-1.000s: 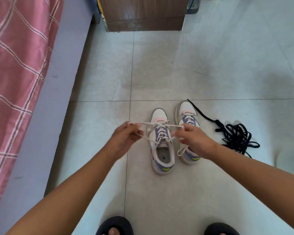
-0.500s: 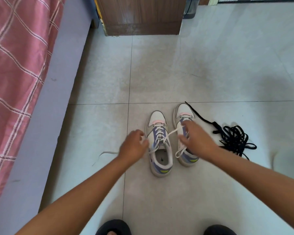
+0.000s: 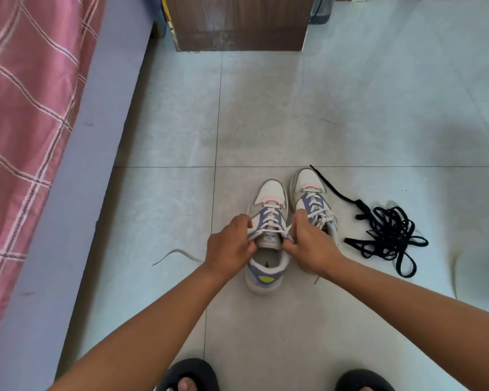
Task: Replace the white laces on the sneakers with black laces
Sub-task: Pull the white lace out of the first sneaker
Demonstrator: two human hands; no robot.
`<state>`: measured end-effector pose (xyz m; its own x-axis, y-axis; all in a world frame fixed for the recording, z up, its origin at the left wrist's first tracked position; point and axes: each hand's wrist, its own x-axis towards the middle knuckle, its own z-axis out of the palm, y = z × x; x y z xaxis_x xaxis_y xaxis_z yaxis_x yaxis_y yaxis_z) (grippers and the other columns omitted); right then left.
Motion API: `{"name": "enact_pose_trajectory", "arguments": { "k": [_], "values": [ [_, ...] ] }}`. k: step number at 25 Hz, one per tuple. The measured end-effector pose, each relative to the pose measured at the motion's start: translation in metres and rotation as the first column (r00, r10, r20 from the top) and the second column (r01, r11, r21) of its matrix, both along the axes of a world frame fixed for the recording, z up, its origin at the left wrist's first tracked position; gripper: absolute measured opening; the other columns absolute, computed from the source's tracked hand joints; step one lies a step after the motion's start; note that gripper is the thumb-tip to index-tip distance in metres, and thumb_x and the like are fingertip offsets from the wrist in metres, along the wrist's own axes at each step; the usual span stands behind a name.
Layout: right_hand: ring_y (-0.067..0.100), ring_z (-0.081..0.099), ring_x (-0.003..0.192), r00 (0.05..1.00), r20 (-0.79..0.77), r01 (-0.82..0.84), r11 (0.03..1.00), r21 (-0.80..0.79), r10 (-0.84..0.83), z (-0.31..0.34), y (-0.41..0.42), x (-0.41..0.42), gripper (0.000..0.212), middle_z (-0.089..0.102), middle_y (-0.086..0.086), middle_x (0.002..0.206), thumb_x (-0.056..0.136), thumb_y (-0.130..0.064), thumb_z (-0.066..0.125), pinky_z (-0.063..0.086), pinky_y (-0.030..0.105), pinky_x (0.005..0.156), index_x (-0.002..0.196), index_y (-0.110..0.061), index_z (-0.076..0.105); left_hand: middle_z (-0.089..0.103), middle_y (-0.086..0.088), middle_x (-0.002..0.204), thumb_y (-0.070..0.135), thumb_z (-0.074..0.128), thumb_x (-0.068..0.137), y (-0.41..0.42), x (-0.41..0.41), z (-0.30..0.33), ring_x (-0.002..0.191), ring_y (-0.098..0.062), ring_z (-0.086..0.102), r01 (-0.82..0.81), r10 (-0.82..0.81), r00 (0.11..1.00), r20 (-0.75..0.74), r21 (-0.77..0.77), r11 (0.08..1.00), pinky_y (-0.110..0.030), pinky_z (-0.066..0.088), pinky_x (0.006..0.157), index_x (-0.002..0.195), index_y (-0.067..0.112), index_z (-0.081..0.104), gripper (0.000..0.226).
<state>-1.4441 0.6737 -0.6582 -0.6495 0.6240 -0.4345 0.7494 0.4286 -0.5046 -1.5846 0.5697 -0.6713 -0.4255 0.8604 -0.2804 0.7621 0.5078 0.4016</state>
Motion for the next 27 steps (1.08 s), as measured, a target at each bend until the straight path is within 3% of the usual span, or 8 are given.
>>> {"name": "enact_pose_trajectory", "arguments": {
  "k": [7, 13, 16, 18, 20, 23, 25, 27],
  "values": [
    [0.029, 0.049, 0.061, 0.990, -0.097, -0.098, 0.995, 0.018, 0.099, 0.003, -0.007, 0.012, 0.025, 0.043, 0.001, 0.063, 0.088, -0.017, 0.053, 0.040, 0.042, 0.060, 0.091, -0.017, 0.028, 0.050, 0.014, 0.084, 0.029, 0.056, 0.086, -0.033, -0.015, 0.012, 0.072, -0.014, 0.050, -0.076, 0.071, 0.993, 0.096, 0.056, 0.996, -0.025, 0.034, 0.064, 0.104, 0.022, 0.041, 0.025],
    [0.039, 0.061, 0.081, 0.971, 0.037, -0.235, 0.971, 0.031, 0.234, -0.022, -0.034, -0.018, 0.032, 0.064, 0.018, 0.089, 0.092, -0.020, 0.046, 0.040, 0.037, 0.062, 0.119, -0.009, 0.033, 0.056, 0.001, 0.102, 0.037, 0.046, 0.093, -0.033, 0.004, -0.010, 0.085, -0.022, 0.056, 0.001, 0.004, 0.997, 0.074, -0.075, 0.997, -0.030, 0.040, 0.067, 0.107, 0.018, 0.041, 0.024],
    [0.036, 0.062, 0.085, 0.991, 0.026, -0.133, 0.991, 0.031, 0.132, -0.026, -0.041, -0.014, 0.038, 0.065, 0.014, 0.094, 0.093, -0.026, 0.048, 0.038, 0.035, 0.063, 0.123, -0.011, 0.030, 0.054, -0.001, 0.103, 0.043, 0.041, 0.094, -0.027, 0.005, -0.012, 0.085, -0.018, 0.053, -0.155, 0.159, 0.959, 0.233, -0.034, 0.987, -0.032, 0.041, 0.070, 0.098, 0.020, 0.045, 0.024],
    [0.031, 0.060, 0.082, 0.998, 0.000, -0.066, 0.998, 0.006, 0.066, -0.024, -0.043, -0.004, 0.035, 0.061, 0.007, 0.086, 0.092, -0.030, 0.052, 0.039, 0.034, 0.063, 0.116, -0.014, 0.032, 0.056, 0.000, 0.104, 0.042, 0.044, 0.094, -0.034, -0.002, -0.007, 0.085, -0.015, 0.053, -0.151, 0.143, 0.950, 0.276, 0.008, 0.989, -0.031, 0.044, 0.074, 0.100, 0.021, 0.049, 0.022],
    [0.025, 0.054, 0.074, 0.999, -0.027, 0.024, 0.996, -0.090, -0.027, -0.024, -0.042, 0.001, 0.028, 0.052, -0.001, 0.075, 0.091, -0.030, 0.056, 0.041, 0.035, 0.066, 0.101, -0.016, 0.034, 0.058, 0.003, 0.101, 0.042, 0.053, 0.091, -0.045, -0.006, -0.005, 0.084, -0.015, 0.055, 0.043, -0.031, 0.981, 0.192, -0.054, 0.998, -0.027, 0.040, 0.069, 0.109, 0.021, 0.047, 0.028],
    [0.022, 0.049, 0.069, 0.994, -0.034, 0.096, 0.981, -0.170, -0.104, -0.027, -0.042, -0.001, 0.024, 0.048, -0.003, 0.069, 0.089, -0.027, 0.057, 0.043, 0.036, 0.068, 0.088, -0.016, 0.036, 0.064, -0.001, 0.084, 0.036, 0.051, 0.094, -0.042, -0.011, 0.000, 0.078, -0.021, 0.062, 0.188, -0.189, 0.982, -0.020, -0.064, 0.980, -0.028, 0.041, 0.061, 0.095, 0.014, 0.055, 0.022],
    [0.023, 0.050, 0.071, 0.997, -0.025, 0.075, 0.985, -0.154, -0.080, -0.027, -0.041, -0.003, 0.022, 0.049, -0.002, 0.071, 0.090, -0.028, 0.055, 0.042, 0.036, 0.067, 0.087, -0.016, 0.037, 0.060, 0.000, 0.063, 0.027, 0.063, 0.085, -0.031, -0.018, -0.001, 0.053, -0.021, 0.059, 0.279, -0.240, 0.931, -0.276, 0.112, 0.954, -0.026, 0.039, 0.042, 0.077, 0.012, 0.057, 0.018],
    [0.023, 0.049, 0.073, 0.999, 0.021, 0.034, 0.994, -0.103, -0.032, -0.024, -0.039, -0.004, 0.021, 0.051, 0.001, 0.076, 0.091, -0.031, 0.052, 0.038, 0.032, 0.064, 0.086, -0.017, 0.038, 0.058, 0.001, 0.061, 0.018, 0.077, 0.074, -0.023, -0.022, 0.004, 0.046, -0.019, 0.055, 0.203, -0.107, 0.928, -0.357, 0.243, 0.949, -0.023, 0.036, 0.037, 0.075, 0.013, 0.059, 0.019]
  ]
}}
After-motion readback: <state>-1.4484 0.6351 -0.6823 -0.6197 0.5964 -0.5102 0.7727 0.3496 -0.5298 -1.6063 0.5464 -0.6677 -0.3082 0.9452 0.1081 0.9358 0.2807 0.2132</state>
